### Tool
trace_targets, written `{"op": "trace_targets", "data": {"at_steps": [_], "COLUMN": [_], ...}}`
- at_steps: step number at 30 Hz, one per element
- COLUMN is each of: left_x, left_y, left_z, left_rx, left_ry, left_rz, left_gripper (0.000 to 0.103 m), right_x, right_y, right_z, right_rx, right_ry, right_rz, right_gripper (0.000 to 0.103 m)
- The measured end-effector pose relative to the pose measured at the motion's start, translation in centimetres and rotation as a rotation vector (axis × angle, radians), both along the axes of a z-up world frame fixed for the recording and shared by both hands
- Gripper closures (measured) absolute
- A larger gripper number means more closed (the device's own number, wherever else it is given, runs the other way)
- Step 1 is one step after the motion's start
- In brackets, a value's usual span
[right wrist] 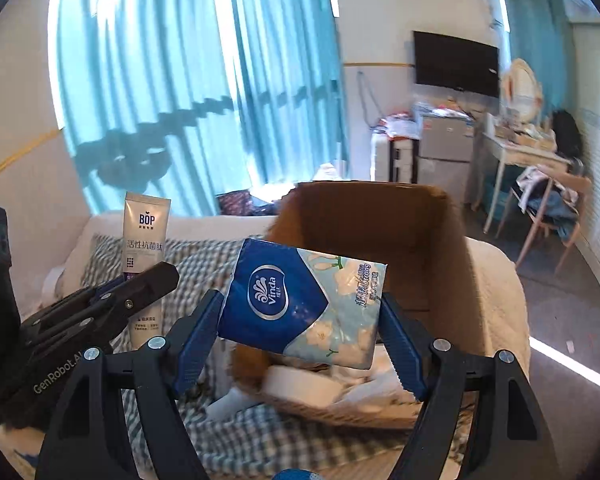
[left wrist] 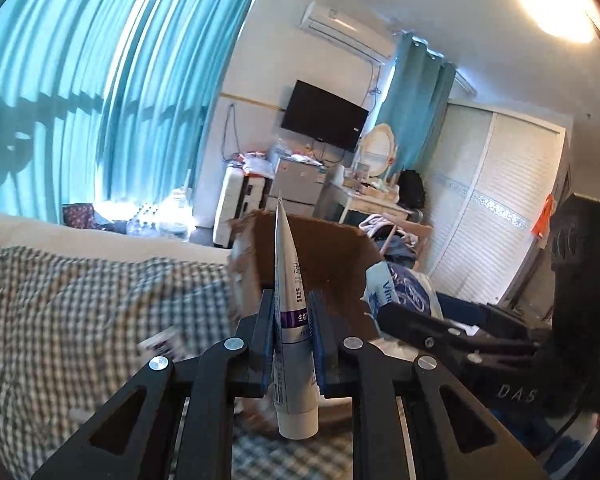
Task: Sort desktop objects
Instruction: 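Drop the tissue pack and cream tube into the cardboard box with both grippers, then grasp the green snack packet with the left gripper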
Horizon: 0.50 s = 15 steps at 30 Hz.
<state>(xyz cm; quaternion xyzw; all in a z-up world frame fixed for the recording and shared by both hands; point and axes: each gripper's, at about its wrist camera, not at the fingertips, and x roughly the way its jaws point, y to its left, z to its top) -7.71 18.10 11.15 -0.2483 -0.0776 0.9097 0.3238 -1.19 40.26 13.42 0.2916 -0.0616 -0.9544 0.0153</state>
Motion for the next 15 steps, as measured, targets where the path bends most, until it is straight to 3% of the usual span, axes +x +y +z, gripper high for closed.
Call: {"op": "trace_targets", "data": {"at_steps": [3,7,9,10,11,12,14,15], "left_x": [-2.3,-4.3,-4.9,-5.2,-5.3,-5.2,-4.9,-4.5], "left_y": [4.0,8.4,9.3,9.5,9.4,8.9,7.3,6.3], "left_z": [-0.2,-1.6,-2.2,-2.4,-2.4,-2.4,-2.1,-1.9], "left_rx": [-0.029,-0.137,-0.170,-0.185,-0.194,-0.193,-0.157,-0.129], "left_ry": [-0.020,-0.011,-0.016,-0.022,-0.024,-0.020,-0.007,0.000], "left_rz": [-0.030,-0.029,-0.026,-0.020,-0.011,0.012,0.038,0.046], "left_gripper": [0.087,0.085,0.079,0.074,0.054,0.045,0.011,0.006], "right_x": [-2.3,-3.9,-4.2,-4.0,-3.7,-3.4,-3.0,-2.6], "right_y": [3.1,6.3,7.2,7.8,8.4,9.0,9.7,9.6], "right_z": [-0.8,-2.7,-3.5,-3.8,-3.8,-3.7,-3.4,-3.2], "right_rx": [-0.039,-0.077,-0.102,-0.110,-0.123,-0.150,-0.189,-0.192], "right_ry": [-0.040,-0.079,-0.085,-0.086,-0.080,-0.072,-0.059,-0.051], "right_rz": [-0.061,-0.119,-0.146,-0.165,-0.173,-0.164,-0.159,-0.155], "right_gripper": [0.026,0.023,0.011,0.010,0.009,0.009,0.009,0.009]}}
